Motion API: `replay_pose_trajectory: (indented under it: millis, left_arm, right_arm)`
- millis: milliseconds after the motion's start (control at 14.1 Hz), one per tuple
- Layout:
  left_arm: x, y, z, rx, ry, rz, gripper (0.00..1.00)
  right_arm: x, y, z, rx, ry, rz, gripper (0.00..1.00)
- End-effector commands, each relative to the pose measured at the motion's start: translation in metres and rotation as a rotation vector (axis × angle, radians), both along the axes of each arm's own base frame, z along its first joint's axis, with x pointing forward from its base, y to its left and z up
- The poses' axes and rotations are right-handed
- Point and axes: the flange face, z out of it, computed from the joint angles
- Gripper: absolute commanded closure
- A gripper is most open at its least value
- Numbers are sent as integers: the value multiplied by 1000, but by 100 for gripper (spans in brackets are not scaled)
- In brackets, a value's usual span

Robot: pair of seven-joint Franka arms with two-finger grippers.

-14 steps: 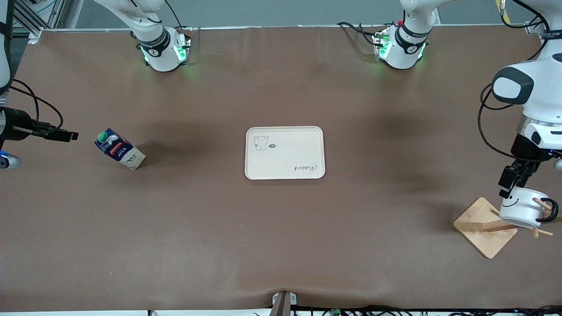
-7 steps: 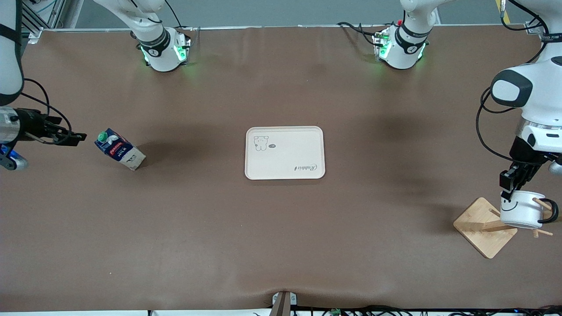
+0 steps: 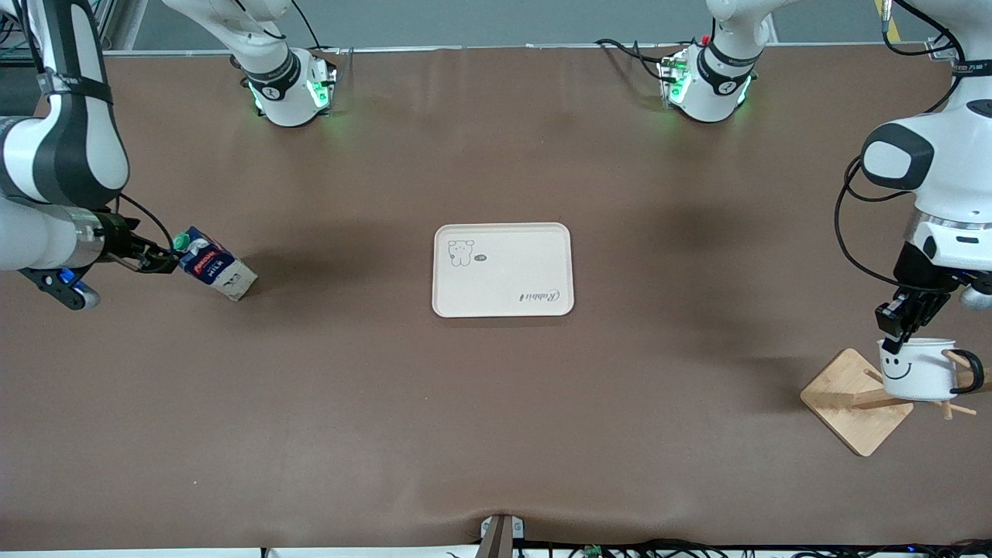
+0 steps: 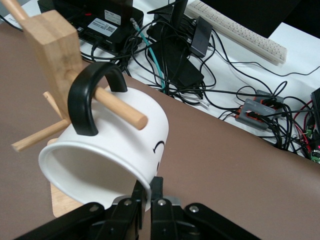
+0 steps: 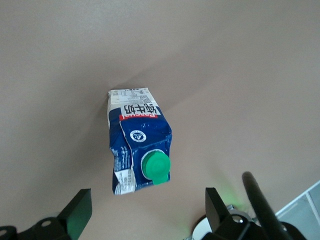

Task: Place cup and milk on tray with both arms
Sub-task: 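Grasp the blue milk carton with the right gripper while the left gripper grasps the mug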

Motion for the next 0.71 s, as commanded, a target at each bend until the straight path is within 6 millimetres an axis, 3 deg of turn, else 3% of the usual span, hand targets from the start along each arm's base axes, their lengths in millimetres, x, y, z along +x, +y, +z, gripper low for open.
replay_pose_trajectory:
  millis: [0, 427, 640]
  left_arm:
    - [0, -17, 11, -1, -16, -27, 100]
    - [-18, -63, 50, -30, 112, -75, 100]
    - [-26, -73, 64, -24, 165, -95, 100]
  right_arm:
    - [-16, 2, 2, -32, -34, -2, 0]
    - [-27, 3, -14, -33, -78, 4, 0]
    - [-35, 6, -21, -34, -97, 10, 0]
